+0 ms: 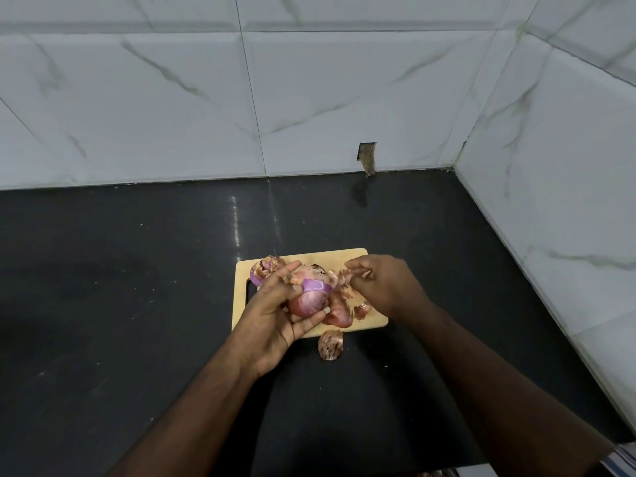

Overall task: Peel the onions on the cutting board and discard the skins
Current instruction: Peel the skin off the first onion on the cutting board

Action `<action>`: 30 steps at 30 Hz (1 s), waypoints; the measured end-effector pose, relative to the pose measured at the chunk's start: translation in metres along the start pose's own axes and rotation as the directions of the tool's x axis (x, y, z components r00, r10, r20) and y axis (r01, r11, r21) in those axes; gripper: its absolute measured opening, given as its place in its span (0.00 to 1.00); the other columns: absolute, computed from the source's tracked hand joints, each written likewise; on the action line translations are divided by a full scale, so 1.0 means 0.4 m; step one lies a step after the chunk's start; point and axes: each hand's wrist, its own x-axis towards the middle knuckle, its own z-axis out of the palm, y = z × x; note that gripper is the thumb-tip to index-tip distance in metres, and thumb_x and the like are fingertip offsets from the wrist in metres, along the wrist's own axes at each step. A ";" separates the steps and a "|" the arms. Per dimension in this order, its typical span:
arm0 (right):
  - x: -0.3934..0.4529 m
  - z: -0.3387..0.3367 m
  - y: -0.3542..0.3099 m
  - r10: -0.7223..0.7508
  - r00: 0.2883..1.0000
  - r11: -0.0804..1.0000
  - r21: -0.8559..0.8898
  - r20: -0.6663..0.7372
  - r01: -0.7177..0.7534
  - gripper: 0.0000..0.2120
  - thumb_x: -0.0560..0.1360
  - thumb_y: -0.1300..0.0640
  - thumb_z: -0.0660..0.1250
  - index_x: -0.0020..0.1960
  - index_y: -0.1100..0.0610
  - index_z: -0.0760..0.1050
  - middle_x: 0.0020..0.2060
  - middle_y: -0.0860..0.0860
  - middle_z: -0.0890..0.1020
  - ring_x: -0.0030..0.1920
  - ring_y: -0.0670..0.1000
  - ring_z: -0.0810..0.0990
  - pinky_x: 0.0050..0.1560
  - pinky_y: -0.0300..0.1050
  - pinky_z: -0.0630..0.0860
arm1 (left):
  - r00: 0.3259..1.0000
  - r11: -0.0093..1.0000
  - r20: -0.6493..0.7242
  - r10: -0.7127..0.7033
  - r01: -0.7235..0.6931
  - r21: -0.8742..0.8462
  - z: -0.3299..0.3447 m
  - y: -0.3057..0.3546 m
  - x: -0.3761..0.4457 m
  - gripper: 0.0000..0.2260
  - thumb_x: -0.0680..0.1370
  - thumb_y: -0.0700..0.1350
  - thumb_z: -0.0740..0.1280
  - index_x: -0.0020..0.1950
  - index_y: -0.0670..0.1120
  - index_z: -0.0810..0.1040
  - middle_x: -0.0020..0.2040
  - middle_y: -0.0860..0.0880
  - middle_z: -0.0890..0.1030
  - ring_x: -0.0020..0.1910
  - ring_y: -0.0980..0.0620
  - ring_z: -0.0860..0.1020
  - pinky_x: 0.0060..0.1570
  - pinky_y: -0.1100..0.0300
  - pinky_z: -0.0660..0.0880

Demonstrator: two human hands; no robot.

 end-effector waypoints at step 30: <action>-0.039 -0.025 -0.100 -0.490 0.846 0.776 -0.337 0.210 0.533 0.18 0.80 0.50 0.58 0.58 0.59 0.81 0.52 0.55 0.84 0.52 0.53 0.80 0.52 0.52 0.75 | 0.998 0.950 0.059 0.036 -0.053 0.308 -0.008 -0.008 0.002 0.27 0.73 0.44 0.72 0.72 0.53 0.74 0.69 0.46 0.78 0.59 0.43 0.84 0.51 0.50 0.84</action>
